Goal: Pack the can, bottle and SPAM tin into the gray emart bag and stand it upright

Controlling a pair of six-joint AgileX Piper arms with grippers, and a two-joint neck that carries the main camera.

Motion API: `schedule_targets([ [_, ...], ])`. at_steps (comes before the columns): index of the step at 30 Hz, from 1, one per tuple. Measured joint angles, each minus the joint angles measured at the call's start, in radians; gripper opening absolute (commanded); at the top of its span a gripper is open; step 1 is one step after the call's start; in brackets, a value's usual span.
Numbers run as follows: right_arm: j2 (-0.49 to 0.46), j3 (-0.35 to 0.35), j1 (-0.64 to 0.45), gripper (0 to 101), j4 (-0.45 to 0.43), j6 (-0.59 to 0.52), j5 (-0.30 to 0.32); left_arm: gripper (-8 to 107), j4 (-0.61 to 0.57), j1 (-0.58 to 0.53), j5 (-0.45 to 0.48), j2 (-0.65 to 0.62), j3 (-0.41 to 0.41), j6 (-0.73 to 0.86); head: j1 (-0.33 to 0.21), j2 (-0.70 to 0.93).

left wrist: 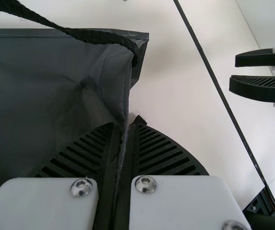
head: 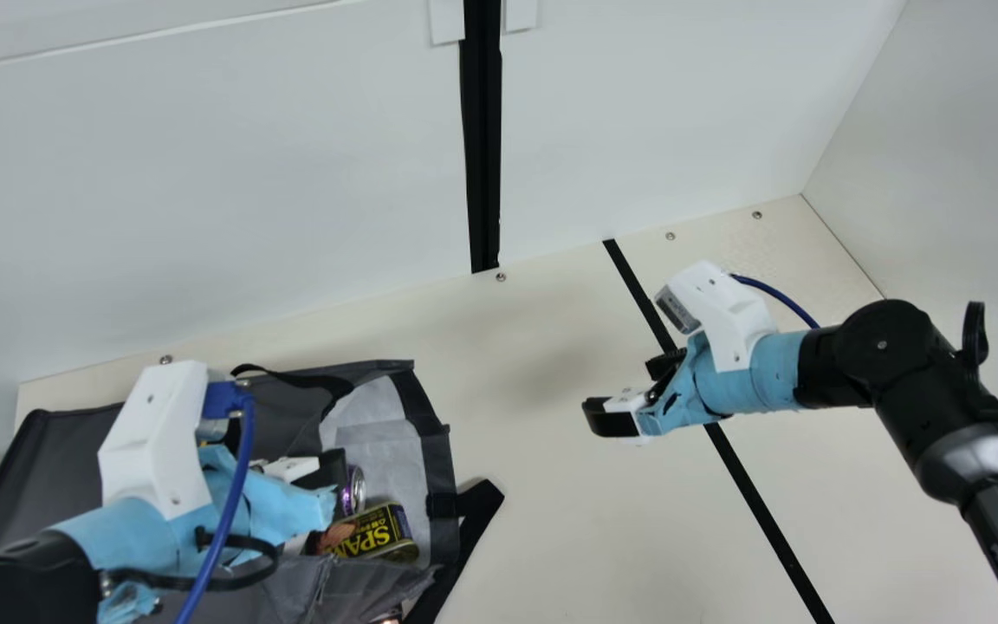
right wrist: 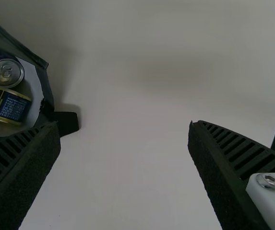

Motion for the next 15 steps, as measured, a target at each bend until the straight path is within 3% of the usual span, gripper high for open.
schedule_targets([
  [15, 0.097, -0.027, 0.075, 95, 0.058, -0.087, 0.010, -8, 0.000, 0.000, 0.000, 0.000, 0.000, 0.000, 0.000, 0.002],
])
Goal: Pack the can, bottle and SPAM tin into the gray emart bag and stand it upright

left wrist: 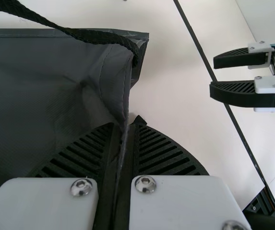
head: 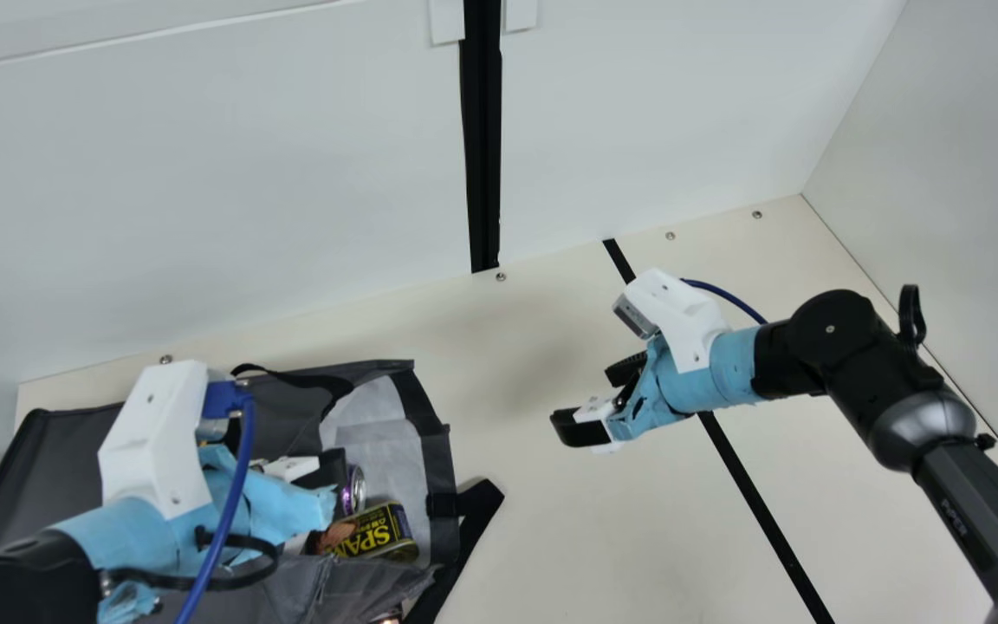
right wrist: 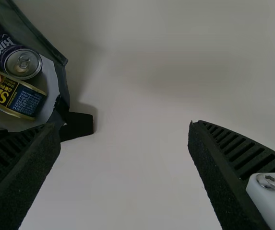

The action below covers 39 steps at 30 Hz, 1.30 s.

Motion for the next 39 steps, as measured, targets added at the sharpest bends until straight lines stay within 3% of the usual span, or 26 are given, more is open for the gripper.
schedule_targets([
  [39, 0.212, -0.066, 0.188, 95, 0.145, -0.154, 0.052, -8, 0.000, 0.000, 0.000, 0.000, 0.000, 0.000, 0.000, -0.002],
])
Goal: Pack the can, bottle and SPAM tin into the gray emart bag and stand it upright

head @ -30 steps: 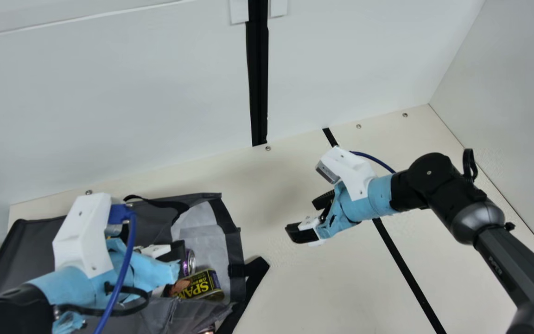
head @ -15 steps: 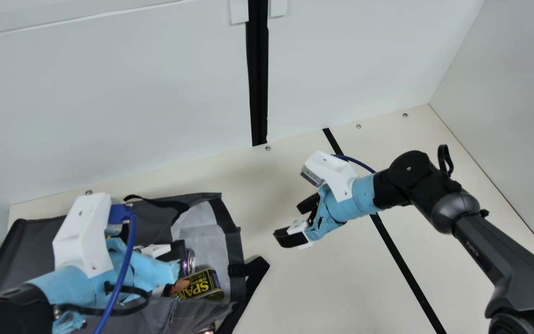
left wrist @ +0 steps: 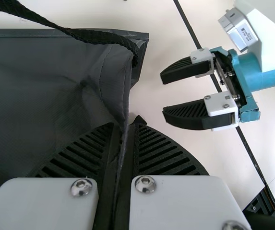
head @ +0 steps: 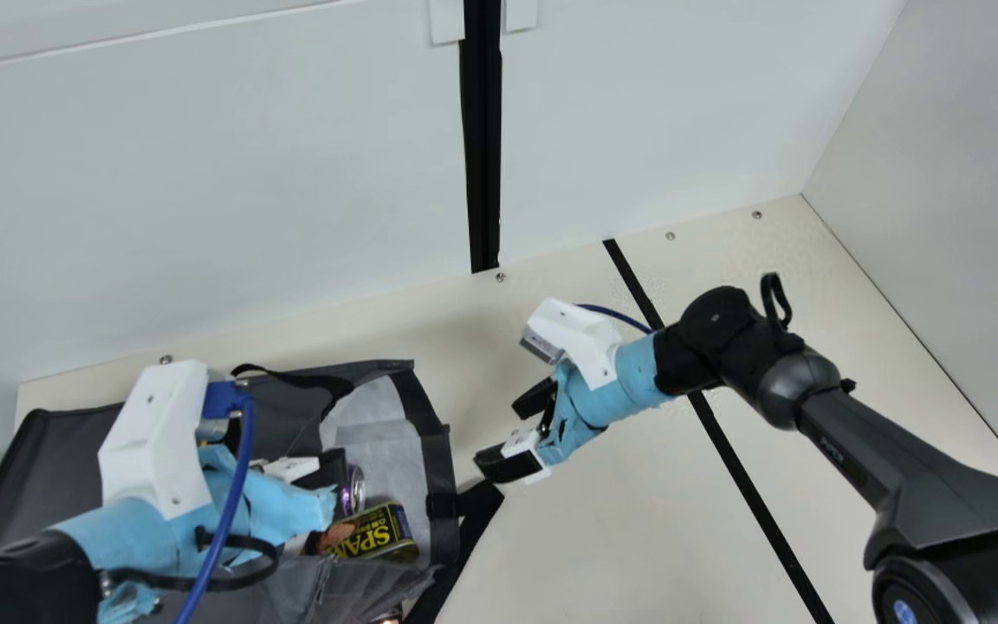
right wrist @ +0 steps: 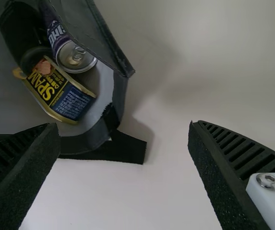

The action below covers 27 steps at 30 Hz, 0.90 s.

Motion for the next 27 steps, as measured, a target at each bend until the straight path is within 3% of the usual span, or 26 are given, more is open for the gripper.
schedule_targets([
  [18, 0.096, -0.059, 0.100, 95, 0.090, -0.002, -0.008, -8, 0.000, 0.000, 0.000, 0.000, 0.000, 0.000, 0.002, 0.000],
  [27, 0.133, -0.054, 0.145, 95, 0.118, -0.007, -0.027, -8, 0.000, 0.000, 0.000, 0.000, 0.000, 0.000, 0.000, 0.000],
])
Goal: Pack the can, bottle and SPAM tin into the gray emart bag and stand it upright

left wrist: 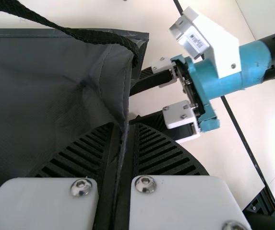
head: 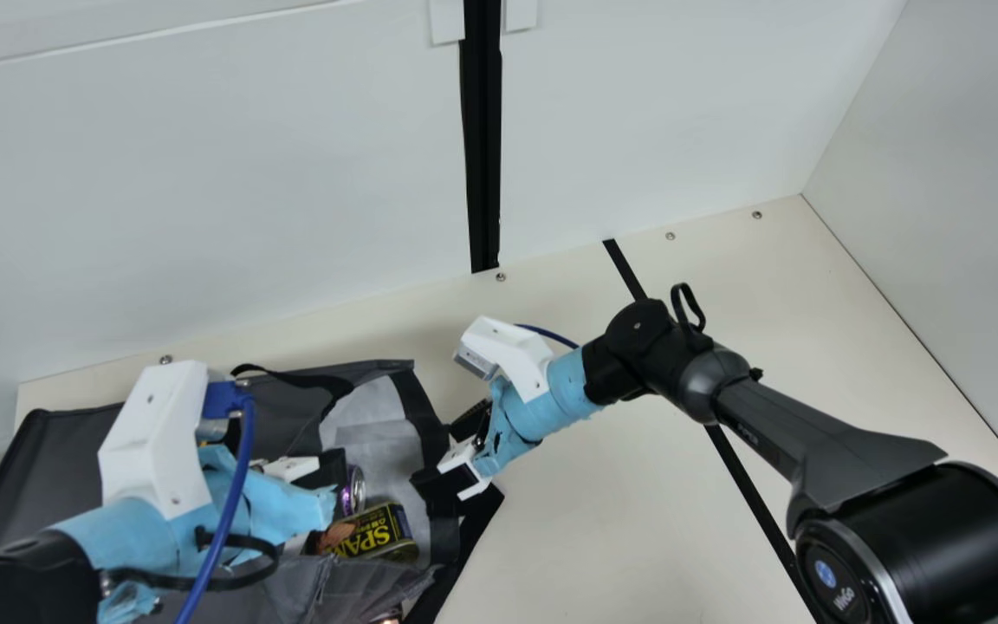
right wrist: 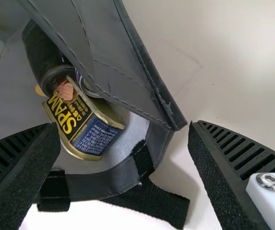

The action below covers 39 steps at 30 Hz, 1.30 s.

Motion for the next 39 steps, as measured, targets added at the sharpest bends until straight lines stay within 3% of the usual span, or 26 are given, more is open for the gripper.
schedule_targets([
  [19, 0.120, -0.031, 0.090, 95, 0.094, -0.011, -0.048, -8, 0.000, 0.000, 0.000, 0.000, 0.000, 0.000, 0.000, 0.000],
  [33, 0.130, -0.029, 0.093, 1, 0.131, -0.001, -0.020, -8, 0.000, 0.000, 0.000, 0.000, 0.000, 0.000, 0.000, 0.000],
  [39, 0.112, -0.022, 0.052, 0, 0.104, 0.008, -0.001, -8, 0.000, 0.000, 0.000, 0.000, 0.000, 0.000, 0.000, 0.002],
])
